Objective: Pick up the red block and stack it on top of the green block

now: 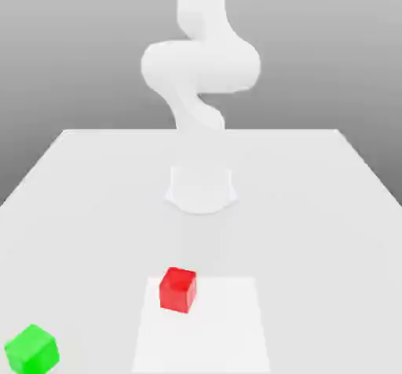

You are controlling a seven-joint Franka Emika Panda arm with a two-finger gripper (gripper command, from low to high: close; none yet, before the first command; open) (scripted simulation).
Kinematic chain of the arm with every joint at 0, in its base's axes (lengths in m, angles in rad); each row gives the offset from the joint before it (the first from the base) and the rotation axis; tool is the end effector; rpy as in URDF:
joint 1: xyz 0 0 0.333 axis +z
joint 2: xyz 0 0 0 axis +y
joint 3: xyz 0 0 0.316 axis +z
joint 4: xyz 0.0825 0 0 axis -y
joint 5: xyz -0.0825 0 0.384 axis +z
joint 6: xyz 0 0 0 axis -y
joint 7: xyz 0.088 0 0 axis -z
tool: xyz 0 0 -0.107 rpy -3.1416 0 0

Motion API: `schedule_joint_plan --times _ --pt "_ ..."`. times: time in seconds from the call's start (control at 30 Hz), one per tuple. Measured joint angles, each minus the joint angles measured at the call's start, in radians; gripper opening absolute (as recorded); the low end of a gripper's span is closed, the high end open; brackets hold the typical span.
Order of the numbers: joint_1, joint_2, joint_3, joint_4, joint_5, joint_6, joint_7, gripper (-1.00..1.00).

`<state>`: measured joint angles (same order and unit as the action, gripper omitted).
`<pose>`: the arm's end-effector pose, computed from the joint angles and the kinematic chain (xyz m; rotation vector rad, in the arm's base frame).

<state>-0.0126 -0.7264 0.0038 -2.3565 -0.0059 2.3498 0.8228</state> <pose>0.3767 -0.0029 0.6612 -2.4811 1.0917 -0.9412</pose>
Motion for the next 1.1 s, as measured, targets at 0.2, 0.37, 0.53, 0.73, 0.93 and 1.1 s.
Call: schedule_joint_plan --times 0.2,0.37,0.53,0.73,0.93,1.1 --pt "-0.038 0.213 0.008 -0.155 -0.011 0.142 0.060 0.00" --pt "-0.066 0.391 0.008 -0.284 -0.017 0.260 0.108 0.00" --pt "-0.091 0.594 0.004 -0.424 -0.008 0.393 0.151 0.00" --pt "-0.096 0.821 -0.001 -0.467 0.008 0.569 0.161 0.00" --pt "-0.096 0.928 -0.002 -0.453 0.003 0.662 0.165 -1.00" --pt "-0.099 0.914 0.001 -0.455 0.001 0.650 0.167 -1.00"
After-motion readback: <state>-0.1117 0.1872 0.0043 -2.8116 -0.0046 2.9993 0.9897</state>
